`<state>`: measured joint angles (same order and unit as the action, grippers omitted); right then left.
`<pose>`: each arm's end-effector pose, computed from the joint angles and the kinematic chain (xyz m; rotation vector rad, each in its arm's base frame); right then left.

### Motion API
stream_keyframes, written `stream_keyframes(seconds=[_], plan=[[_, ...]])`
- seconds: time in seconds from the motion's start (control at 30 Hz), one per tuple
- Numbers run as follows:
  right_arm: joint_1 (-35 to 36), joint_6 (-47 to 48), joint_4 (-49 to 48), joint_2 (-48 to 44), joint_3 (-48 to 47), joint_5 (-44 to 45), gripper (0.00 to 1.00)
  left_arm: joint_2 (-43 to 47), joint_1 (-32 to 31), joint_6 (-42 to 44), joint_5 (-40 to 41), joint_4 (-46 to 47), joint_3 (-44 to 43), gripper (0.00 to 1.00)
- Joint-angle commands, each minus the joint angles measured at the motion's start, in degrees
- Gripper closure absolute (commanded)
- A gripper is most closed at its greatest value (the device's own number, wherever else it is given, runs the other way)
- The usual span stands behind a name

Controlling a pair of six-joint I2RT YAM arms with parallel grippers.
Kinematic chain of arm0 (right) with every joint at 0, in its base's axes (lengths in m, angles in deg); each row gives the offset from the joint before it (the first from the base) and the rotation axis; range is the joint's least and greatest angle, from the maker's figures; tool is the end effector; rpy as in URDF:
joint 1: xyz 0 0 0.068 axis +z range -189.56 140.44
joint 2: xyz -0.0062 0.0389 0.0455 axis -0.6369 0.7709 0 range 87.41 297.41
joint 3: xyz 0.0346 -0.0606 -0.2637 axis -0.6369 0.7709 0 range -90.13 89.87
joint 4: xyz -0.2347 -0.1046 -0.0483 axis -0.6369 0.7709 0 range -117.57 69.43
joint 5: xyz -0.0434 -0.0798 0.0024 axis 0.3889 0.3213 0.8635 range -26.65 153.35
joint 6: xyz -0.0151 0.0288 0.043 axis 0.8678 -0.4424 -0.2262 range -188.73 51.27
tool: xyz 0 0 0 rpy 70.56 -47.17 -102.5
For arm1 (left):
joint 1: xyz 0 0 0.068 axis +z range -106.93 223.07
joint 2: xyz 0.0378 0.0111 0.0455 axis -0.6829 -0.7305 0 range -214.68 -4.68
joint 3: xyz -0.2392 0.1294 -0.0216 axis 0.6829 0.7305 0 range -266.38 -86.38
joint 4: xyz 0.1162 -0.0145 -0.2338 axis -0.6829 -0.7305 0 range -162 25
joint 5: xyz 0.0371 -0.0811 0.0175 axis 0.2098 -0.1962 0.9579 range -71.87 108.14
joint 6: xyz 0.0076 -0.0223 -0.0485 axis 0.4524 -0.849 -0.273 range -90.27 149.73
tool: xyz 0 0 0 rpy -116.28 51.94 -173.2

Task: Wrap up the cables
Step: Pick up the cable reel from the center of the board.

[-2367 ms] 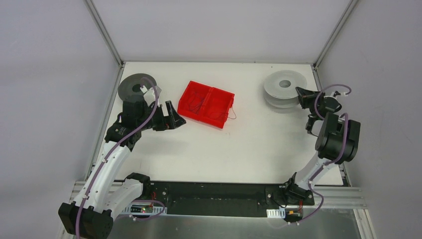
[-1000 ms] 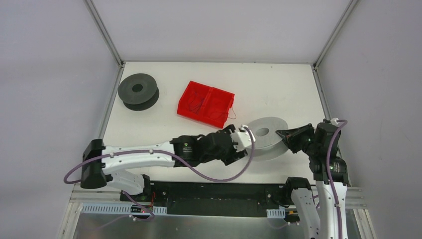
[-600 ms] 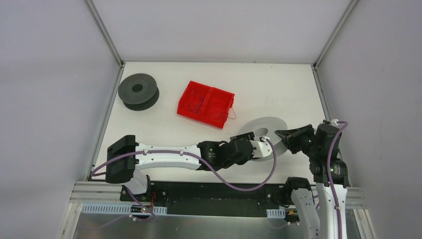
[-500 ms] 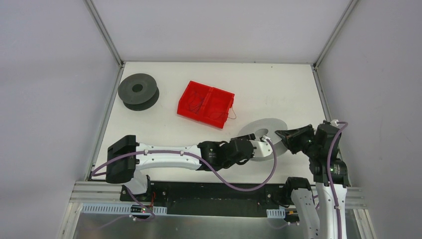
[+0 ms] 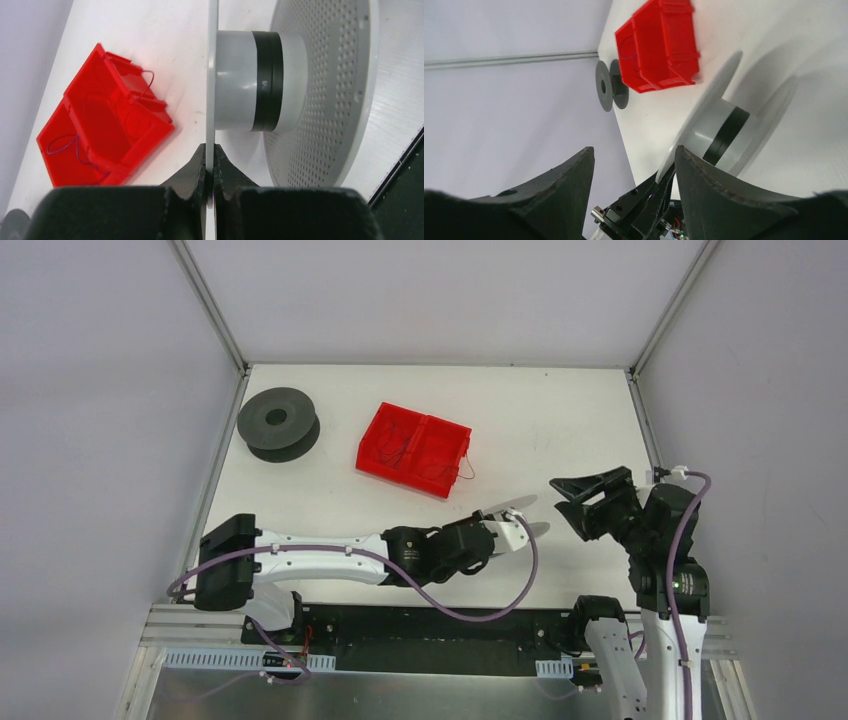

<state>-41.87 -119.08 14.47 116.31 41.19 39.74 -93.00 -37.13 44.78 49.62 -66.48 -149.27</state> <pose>0.0982 0.0105 0.3400 0.6446 1.9445 0.9417 0.0782 -0.3441 0.2791 1.2084 1.5576 -0.1809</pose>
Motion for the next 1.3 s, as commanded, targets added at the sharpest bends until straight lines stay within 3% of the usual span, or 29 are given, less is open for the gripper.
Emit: stream_keyframes(seconds=[0.0,0.17,0.3,0.43,0.57,0.8,0.9,1.03,1.27], plan=[[0.28,5.5,-5.77,1.28,-5.74,-3.45,0.36,8.62,0.22,-9.07,5.0,-6.83,-0.74,1.0],[0.28,10.3,-12.7,1.32,-4.45,-0.44,0.4,19.17,4.46,-20.68,4.38,-20.87,-0.97,1.0],[0.44,14.44,-22.95,3.05,-1.37,0.92,0.46,29.9,14.98,-27.58,-2.7,-29.15,0.47,1.0],[2.17,17.11,-26.35,8.4,-1.18,5.66,0.46,37.14,24.62,-27.07,-3.7,-35.72,0.54,1.0],[9.61,16.75,-31.08,13.98,0.91,12.56,0.44,37.16,29.64,-25.94,3.85,-41.84,-2.96,1.0],[24.61,18.15,-45.43,26.71,5.63,18.93,0.41,38.84,31.25,-25.0,0.67,-43.07,0.46,1.0],[31.58,28.42,-47.56,33.65,3.44,22.74,0.42,38.95,31.29,-24.99,3.45,-42.93,3.71,1.0],[39.43,53.59,-49.17,40.84,0.62,27.83,0.42,40.05,31.26,-26.28,6.67,-42.64,5.23,1.0],[40.09,77.98,-50.42,49.3,-1.21,16.52,0.43,46.57,31.39,-26.4,7.13,-39.67,6.53,1.0]])
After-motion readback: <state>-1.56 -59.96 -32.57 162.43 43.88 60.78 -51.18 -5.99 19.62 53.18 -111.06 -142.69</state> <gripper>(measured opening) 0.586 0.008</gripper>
